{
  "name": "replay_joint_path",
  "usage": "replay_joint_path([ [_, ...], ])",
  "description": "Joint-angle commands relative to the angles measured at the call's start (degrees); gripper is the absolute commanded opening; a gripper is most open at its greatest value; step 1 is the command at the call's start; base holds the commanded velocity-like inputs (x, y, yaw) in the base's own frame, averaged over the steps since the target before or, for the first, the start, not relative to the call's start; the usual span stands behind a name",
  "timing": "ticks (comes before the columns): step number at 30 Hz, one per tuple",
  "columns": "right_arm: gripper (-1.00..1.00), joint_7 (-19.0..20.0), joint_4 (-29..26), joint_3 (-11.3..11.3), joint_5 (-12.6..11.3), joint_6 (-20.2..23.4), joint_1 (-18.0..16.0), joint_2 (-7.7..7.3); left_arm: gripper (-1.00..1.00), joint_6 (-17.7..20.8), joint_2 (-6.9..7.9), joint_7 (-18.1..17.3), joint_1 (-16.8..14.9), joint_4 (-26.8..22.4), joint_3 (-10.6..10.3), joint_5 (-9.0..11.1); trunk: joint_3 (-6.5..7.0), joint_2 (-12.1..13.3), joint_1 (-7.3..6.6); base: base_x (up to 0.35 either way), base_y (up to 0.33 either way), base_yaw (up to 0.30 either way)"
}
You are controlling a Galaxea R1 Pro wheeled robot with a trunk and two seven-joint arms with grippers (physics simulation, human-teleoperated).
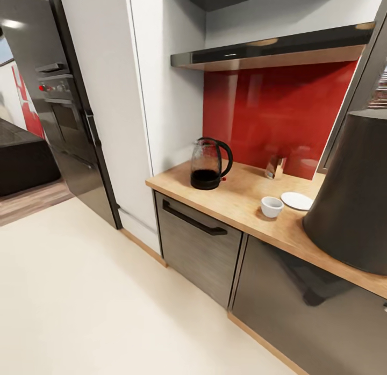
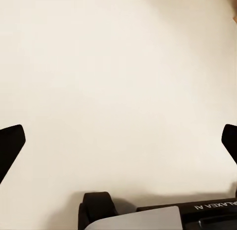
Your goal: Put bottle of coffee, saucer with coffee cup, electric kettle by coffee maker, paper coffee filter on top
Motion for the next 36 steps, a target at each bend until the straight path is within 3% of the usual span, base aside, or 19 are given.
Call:
replay_joint_path([
  [1,1.0,0.0,-0.1,-0.2,0.5,-0.2,-0.1,0.0,1.0,-0.3,0.01,-0.1,0.0,0.1,-0.5,0.4,-0.05,0.0,0.0,0.015,0.023,0.0],
  [3,1.0,0.0,-0.7,-0.2,0.4,-0.2,-0.2,0.02,1.0,-0.3,0.01,0.0,0.0,0.1,-0.5,0.4,-0.05,0.0,0.0,0.01,0.017,0.0],
  [5,1.0,-0.1,-5.2,-0.2,-0.9,-0.2,-0.3,0.33,1.0,-0.3,-0.05,0.1,0.0,0.1,-0.5,0.4,-0.05,0.0,0.0,0.004,0.006,0.0],
  [6,1.0,-0.1,-16.3,0.0,-3.3,-0.2,-0.4,1.04,1.0,-0.3,-0.35,0.1,0.0,0.1,-0.5,0.4,-0.05,0.0,0.0,0.001,0.001,0.0],
  [9,1.0,0.0,-25.7,0.2,-3.8,-0.1,-0.4,2.29,1.0,-0.3,-0.53,0.2,0.0,0.0,-0.6,0.4,-0.05,0.0,0.0,0.0,0.0,0.0],
  [11,1.0,0.0,-36.5,0.4,-4.0,0.6,-0.4,3.03,1.0,-0.4,-0.81,0.2,0.0,-0.1,-0.5,0.5,-0.05,0.0,0.0,0.0,0.0,0.0],
  [13,1.0,0.1,-41.1,0.4,-4.0,1.8,-0.4,3.29,1.0,-0.4,-0.89,0.2,0.0,-0.2,-0.6,0.6,-0.05,0.0,0.0,0.0,0.0,0.0],
  [24,1.0,0.3,-74.0,1.0,-4.1,19.6,-0.4,4.79,1.0,-0.4,-1.64,0.2,0.0,-0.3,-0.5,0.6,-0.05,0.0,0.0,0.0,0.0,0.0],
  [28,1.0,0.3,-79.5,1.3,-4.1,22.7,-1.5,6.04,1.0,-0.4,-1.74,0.2,0.0,-0.2,-0.5,0.6,-0.05,0.0,0.0,0.0,0.0,0.0],
  [32,1.0,0.2,-82.4,1.5,-4.1,25.1,-4.9,7.87,1.0,-0.4,-1.9,0.2,0.0,-0.2,-0.5,0.6,-0.05,0.0,0.0,0.0,0.0,0.0],
  [34,1.0,0.2,-83.1,1.6,-4.1,26.0,-7.5,8.85,1.0,-0.4,-2.0,0.2,0.0,-0.3,-0.5,0.6,-0.05,0.0,0.0,0.0,0.0,0.0],
  [35,1.0,0.2,-84.0,1.6,-4.1,30.9,-14.6,10.19,1.0,-0.4,-2.39,0.2,0.0,-0.3,0.2,0.8,-0.05,0.0,0.0,0.0,0.0,0.0],
  [36,1.0,0.2,-84.1,1.6,-4.1,31.6,-15.6,10.38,1.0,-0.4,-2.54,0.1,0.0,-0.3,0.7,0.7,-0.05,0.0,0.0,0.0,0.0,0.0],
])
